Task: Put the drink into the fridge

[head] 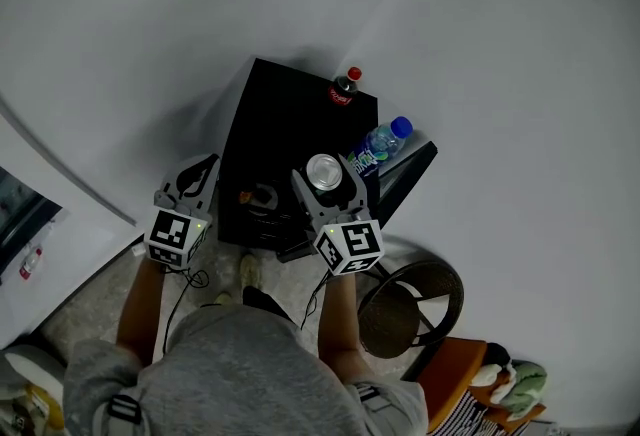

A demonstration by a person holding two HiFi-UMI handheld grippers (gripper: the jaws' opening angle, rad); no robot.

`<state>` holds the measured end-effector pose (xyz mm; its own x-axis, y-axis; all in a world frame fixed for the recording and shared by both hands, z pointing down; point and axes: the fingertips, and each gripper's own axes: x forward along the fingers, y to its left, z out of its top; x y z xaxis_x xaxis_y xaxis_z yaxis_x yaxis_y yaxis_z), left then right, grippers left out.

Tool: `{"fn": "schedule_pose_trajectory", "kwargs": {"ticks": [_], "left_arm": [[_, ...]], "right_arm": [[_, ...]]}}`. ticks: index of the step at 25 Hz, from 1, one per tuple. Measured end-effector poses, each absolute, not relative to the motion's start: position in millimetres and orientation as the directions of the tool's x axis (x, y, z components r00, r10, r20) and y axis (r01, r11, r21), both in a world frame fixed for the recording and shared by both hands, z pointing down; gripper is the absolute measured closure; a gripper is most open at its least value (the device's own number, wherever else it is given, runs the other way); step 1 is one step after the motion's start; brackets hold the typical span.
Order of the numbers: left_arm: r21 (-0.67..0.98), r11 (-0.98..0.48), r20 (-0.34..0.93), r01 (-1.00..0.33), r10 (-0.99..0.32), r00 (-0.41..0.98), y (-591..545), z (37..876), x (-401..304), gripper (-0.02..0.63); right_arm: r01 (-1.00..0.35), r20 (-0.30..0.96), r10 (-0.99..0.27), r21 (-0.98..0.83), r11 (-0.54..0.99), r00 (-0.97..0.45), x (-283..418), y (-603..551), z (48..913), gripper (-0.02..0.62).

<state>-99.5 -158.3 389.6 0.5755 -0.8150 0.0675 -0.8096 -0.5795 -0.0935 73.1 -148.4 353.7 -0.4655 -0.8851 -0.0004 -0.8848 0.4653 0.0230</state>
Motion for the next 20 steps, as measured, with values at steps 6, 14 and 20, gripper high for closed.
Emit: {"fn": "schedule_pose_trajectory", "kwargs": {"ticks": [6,14,20], "left_arm": [[-0.095,-0.631,0.068,-0.770,-0.776,0.627,-134,389,-92,0.601],[-0.088,-0.677,0.072,-0.730,-0.736,0.674,-105,397,-85,0.601],[-0.057,-0.697,0.105,-0.715,-0.717,0.690,-96,417,-77,0.601]], "right_arm": [[-0.906,-0.003,-0.906,0.025,0.423,-0.424,76,-112,357,0.259],[-0.924,0.012,-0.925,0.021,0.381,-0.381,78,-72,371,0.259],[-0.931,0.020,-0.931,-0.002,0.364,-0.364,84,-55,392,0.259]]}}
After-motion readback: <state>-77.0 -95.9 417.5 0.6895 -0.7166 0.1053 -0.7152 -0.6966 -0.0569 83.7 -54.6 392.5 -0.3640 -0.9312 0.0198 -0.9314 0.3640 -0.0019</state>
